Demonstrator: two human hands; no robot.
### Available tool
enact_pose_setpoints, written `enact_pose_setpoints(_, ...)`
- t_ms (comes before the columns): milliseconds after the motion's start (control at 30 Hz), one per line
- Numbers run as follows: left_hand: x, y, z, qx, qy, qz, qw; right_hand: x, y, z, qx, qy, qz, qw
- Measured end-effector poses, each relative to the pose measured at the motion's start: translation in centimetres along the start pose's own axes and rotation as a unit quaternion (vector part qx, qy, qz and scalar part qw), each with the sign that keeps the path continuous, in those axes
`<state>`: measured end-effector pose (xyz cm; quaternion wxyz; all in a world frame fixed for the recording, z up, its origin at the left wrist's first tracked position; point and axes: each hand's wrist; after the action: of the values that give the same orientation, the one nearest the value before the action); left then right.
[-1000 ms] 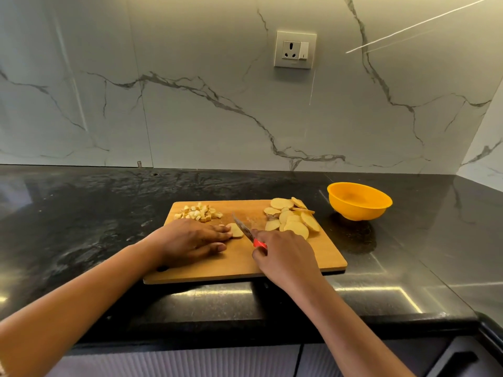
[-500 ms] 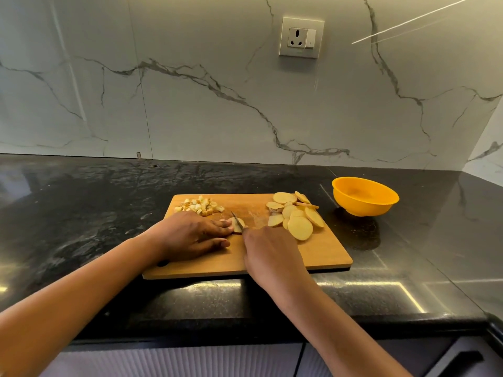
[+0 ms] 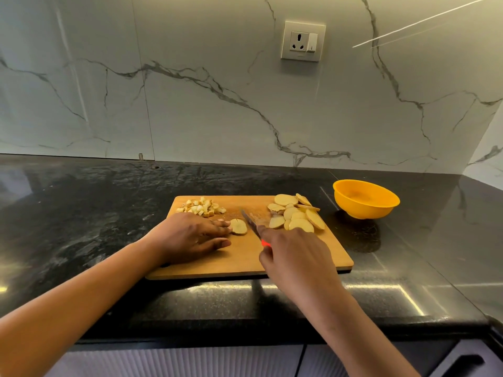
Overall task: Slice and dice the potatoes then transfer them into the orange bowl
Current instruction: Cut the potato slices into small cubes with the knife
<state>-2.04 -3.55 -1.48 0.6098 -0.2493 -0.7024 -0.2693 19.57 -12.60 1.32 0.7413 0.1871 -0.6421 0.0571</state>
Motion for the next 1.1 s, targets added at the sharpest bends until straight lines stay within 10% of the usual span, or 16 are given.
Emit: enact_pose_setpoints(1100, -0.1, 1.0, 1.1, 0.003, -0.126, -0.067, 0.990, 1.8, -1.4, -1.6, -0.024, 0.034, 0.038, 0.998)
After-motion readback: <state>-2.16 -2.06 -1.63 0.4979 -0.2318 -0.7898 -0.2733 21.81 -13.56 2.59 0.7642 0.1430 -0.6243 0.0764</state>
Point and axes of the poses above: each hand's wrist, its own y-axis towards the middle knuckle, its own x-axis out of the back of the hand, z = x × y, and after that the axes turned 10 degrees about z, right-handed
